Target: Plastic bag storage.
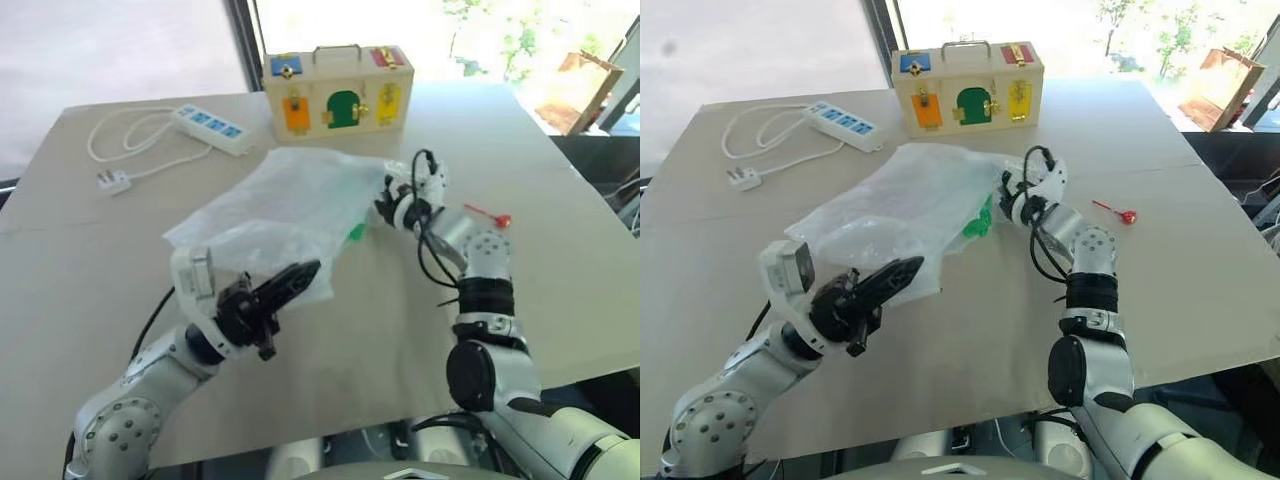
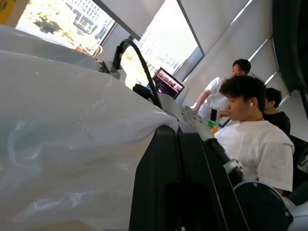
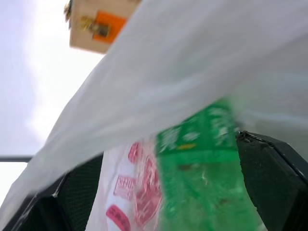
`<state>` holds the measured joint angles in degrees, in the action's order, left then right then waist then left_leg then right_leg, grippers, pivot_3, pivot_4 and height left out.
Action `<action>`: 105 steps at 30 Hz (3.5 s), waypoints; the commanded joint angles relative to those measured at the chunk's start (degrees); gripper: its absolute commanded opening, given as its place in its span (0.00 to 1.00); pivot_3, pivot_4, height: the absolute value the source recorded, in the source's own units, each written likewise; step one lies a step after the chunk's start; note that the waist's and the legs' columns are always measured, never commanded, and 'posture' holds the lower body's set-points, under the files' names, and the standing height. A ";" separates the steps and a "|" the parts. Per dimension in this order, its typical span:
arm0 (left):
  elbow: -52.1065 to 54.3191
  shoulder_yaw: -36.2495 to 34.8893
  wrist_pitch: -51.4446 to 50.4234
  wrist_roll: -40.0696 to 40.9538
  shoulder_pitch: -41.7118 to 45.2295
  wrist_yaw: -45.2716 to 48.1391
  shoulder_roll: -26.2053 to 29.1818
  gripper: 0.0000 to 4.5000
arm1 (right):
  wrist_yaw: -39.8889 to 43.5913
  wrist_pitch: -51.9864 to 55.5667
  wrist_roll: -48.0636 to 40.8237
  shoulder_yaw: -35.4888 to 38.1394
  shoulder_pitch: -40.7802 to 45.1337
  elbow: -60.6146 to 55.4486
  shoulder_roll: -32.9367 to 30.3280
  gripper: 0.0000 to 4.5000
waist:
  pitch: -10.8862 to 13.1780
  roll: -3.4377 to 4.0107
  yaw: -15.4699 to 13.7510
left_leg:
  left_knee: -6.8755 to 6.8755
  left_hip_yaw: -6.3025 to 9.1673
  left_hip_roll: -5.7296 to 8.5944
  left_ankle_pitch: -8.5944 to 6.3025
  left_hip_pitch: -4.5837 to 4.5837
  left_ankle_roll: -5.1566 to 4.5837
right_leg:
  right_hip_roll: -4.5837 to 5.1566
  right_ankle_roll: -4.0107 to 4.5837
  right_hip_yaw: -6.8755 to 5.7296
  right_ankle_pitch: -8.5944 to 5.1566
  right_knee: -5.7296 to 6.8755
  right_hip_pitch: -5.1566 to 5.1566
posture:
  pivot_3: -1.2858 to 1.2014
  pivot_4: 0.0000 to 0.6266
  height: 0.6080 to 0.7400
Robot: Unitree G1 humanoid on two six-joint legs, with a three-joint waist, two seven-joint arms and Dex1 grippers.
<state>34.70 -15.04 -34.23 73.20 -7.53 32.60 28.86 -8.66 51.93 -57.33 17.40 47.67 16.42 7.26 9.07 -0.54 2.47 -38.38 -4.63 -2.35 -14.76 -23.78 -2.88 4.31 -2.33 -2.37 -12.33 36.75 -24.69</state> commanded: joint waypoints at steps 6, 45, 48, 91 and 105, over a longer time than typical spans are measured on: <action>-2.99 -4.77 1.56 5.29 4.40 -3.97 -1.17 0.00 | 18.36 6.88 5.17 -16.21 -5.89 -17.95 -11.36 0.99 | -0.03 -0.04 -0.76 | -0.08 0.04 0.04 -0.01 -0.06 -0.05 | 0.22 -0.02 -0.06 0.01 0.00 0.03 | 0.52 0.24 1.00; -4.41 -10.91 3.09 15.56 5.86 -16.29 -3.52 0.00 | 47.53 -34.57 46.36 -15.58 -7.61 26.81 -46.95 0.57 | 0.11 -0.50 -2.04 | -0.25 -0.34 0.07 0.08 0.06 0.12 | 0.02 -0.04 0.29 0.00 -0.14 0.12 | 0.52 0.24 1.00; -4.16 -11.03 3.34 15.61 5.42 -16.40 -3.59 0.00 | 49.09 -33.08 46.89 -15.50 -8.25 25.39 -47.41 0.23 | 0.11 -0.50 -2.02 | -0.24 -0.33 0.07 0.08 0.06 0.12 | 0.03 -0.04 0.28 0.00 -0.14 0.12 | 0.52 0.24 1.00; -5.53 -7.42 3.22 13.85 7.21 -15.68 -5.27 0.00 | 64.79 -10.24 35.02 -26.95 -10.54 -23.34 -40.37 0.98 | 0.13 -0.57 -1.84 | -0.27 0.00 -0.04 0.02 0.04 0.02 | -0.09 0.07 0.01 0.02 0.00 0.11 | 0.52 0.24 1.00; -6.47 -7.74 2.64 13.69 8.01 -15.16 -4.41 0.00 | 48.86 -21.30 43.08 -20.52 -0.87 -0.56 -32.52 0.98 | 0.14 -0.59 -1.64 | -0.28 -0.12 -0.07 0.16 0.02 0.26 | -0.17 0.07 0.13 0.02 -0.02 0.08 | 0.52 0.24 1.00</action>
<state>27.43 -21.99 -31.80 86.82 0.15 16.56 23.91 40.60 31.85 -12.26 -5.08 44.92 16.58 -26.50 9.21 -1.13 0.83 -38.66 -4.76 -2.43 -14.61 -23.77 -2.62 4.14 -2.27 -2.23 -12.30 36.73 -24.61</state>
